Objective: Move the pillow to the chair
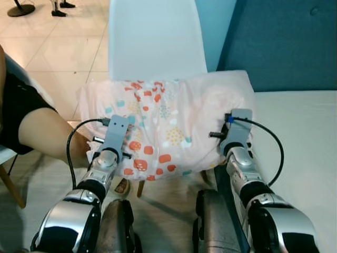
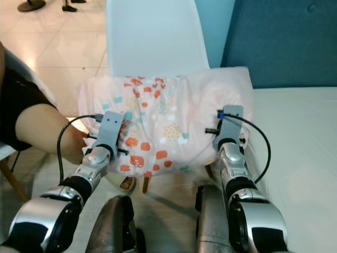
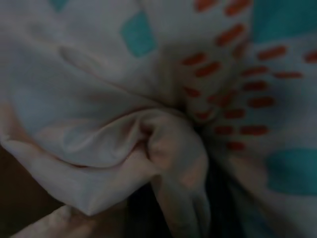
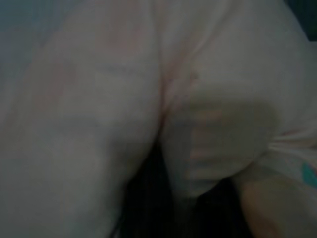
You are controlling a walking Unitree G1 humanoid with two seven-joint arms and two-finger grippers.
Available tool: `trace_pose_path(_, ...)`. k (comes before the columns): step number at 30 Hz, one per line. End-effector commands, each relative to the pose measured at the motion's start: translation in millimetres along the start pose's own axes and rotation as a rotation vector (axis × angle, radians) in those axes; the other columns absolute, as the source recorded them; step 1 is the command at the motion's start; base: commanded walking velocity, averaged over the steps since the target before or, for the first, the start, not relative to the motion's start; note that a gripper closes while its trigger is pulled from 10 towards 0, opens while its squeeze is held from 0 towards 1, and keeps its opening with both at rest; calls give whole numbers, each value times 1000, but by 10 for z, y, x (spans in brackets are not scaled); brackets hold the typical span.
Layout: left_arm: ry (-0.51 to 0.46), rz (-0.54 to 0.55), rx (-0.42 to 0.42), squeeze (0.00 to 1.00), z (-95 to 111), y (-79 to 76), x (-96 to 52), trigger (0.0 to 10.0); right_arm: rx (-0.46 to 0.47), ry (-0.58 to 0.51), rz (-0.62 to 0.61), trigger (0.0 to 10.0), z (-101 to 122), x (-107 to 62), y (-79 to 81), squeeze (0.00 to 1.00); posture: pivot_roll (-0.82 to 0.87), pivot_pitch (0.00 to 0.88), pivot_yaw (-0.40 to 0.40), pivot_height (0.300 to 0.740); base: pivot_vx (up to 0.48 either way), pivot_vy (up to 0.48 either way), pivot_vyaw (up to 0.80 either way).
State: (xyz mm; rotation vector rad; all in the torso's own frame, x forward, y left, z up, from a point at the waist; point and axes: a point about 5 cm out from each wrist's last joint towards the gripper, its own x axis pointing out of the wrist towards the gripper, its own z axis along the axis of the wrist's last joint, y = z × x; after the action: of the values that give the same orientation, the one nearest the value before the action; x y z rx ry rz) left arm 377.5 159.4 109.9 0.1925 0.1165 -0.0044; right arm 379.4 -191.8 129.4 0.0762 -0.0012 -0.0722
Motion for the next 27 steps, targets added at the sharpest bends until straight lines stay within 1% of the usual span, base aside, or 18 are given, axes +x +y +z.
trace_pose_path(1,-39,15,-27,1000,36,62,-3,10000,26,-2,27,10000,-49,-29,37,1000,-81,235,27,576,0,0,0)
trace_pose_path(3,-39,15,-27,1000,36,62,-3,10000,26,-2,27,10000,-49,-29,37,1000,-81,235,27,576,0,0,0)
trace_pose_path(4,-43,17,-20,1000,29,89,-8,10000,29,-2,9,10000,-49,-31,0,1000,-83,219,33,576,0,0,0)
trace_pose_path(7,-38,-24,35,1000,-18,75,-31,10000,27,3,-10,10000,-50,-33,-49,1000,-84,211,36,576,0,0,0)
trace_pose_path(10,-40,-26,47,1000,-43,101,-47,10000,16,1,-15,10000,-46,-38,-94,1000,-84,196,39,576,0,0,0)
trace_pose_path(13,-36,6,31,1000,-120,222,-94,10000,10,-3,-10,10000,-66,-74,-191,1000,-81,191,39,576,0,0,0)
trace_pose_path(15,-33,15,16,1000,-161,265,-121,10000,15,-4,-7,10000,-86,-98,-235,1000,-76,187,36,576,0,0,0)
trace_pose_path(17,-30,31,4,1000,-258,327,-188,10000,17,-9,-10,10000,-137,-153,-293,1000,-68,181,36,576,0,0,0)
trace_pose_path(18,-30,31,4,1000,-258,327,-188,10000,17,-9,-10,10000,-137,-153,-293,1000,-68,181,36,576,0,0,0)
trace_pose_path(19,-24,45,-2,1000,-355,380,-262,10000,17,-13,-14,10000,-190,-209,-331,1000,-68,180,37,576,0,0,0)
trace_pose_path(20,-22,48,-3,1000,-390,395,-290,10000,18,-14,-15,10000,-210,-228,-340,1000,-68,178,37,576,0,0,0)
trace_pose_path(22,-27,48,27,1000,-465,433,-372,10000,17,-20,-10,10000,-254,-282,-351,1000,-65,175,36,576,0,0,0)
trace_pose_path(23,-27,48,27,1000,-465,433,-372,10000,17,-20,-10,10000,-254,-282,-351,1000,-65,175,36,576,0,0,0)
trace_pose_path(24,-39,85,49,1000,-545,520,-504,10000,24,-26,-20,10000,-301,-369,-369,1000,-59,167,30,576,0,0,0)
trace_pose_path(25,-39,85,49,1000,-545,520,-504,10000,24,-26,-20,10000,-301,-369,-369,1000,-59,167,30,576,0,0,0)
trace_pose_path(26,-48,92,56,1000,-562,548,-557,10000,9,-32,-18,10000,-311,-410,-372,1000,-59,167,30,576,0,0,0)
trace_pose_path(27,-66,95,70,1000,-560,570,-611,10000,-37,-53,-19,10000,-302,-458,-385,1000,-55,160,28,576,0,0,0)
